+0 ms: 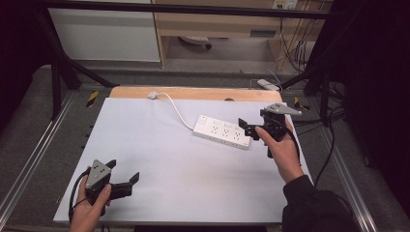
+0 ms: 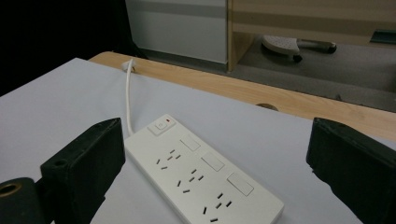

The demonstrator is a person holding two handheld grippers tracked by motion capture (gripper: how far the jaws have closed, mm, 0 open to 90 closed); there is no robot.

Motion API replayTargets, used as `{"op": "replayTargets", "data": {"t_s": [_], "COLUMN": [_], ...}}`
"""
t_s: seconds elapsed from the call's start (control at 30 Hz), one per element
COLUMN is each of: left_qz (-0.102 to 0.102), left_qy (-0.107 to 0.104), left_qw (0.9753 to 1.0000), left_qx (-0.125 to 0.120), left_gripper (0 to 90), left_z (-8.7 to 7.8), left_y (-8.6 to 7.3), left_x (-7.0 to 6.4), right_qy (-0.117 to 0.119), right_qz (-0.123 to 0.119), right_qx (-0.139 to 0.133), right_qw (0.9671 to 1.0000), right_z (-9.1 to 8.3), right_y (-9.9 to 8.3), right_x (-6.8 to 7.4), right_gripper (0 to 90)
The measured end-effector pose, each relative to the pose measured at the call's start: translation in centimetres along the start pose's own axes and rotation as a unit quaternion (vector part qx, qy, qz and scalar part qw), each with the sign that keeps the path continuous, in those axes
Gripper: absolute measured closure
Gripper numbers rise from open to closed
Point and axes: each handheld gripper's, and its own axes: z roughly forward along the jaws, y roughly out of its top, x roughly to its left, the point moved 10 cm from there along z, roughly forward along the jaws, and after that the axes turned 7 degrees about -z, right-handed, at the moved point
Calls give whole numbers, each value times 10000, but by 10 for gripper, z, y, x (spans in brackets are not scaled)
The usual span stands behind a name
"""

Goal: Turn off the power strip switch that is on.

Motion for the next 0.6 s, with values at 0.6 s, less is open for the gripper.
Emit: {"op": "replayTargets", "data": {"t_s": [0.6], "left_qz": [11], "left_qy": [11], "left_qw": [10000], "left_qx": [8], "left_gripper": [57], "left_z": [0], "left_y": [0], "left_x": [0], "right_qy": [-223], "right_qz": [5], "right_qx": [-543], "right_qw": [9983], "right_z": [-59], "right_y": [-6], "right_x": [-21], "right_gripper": [46]}}
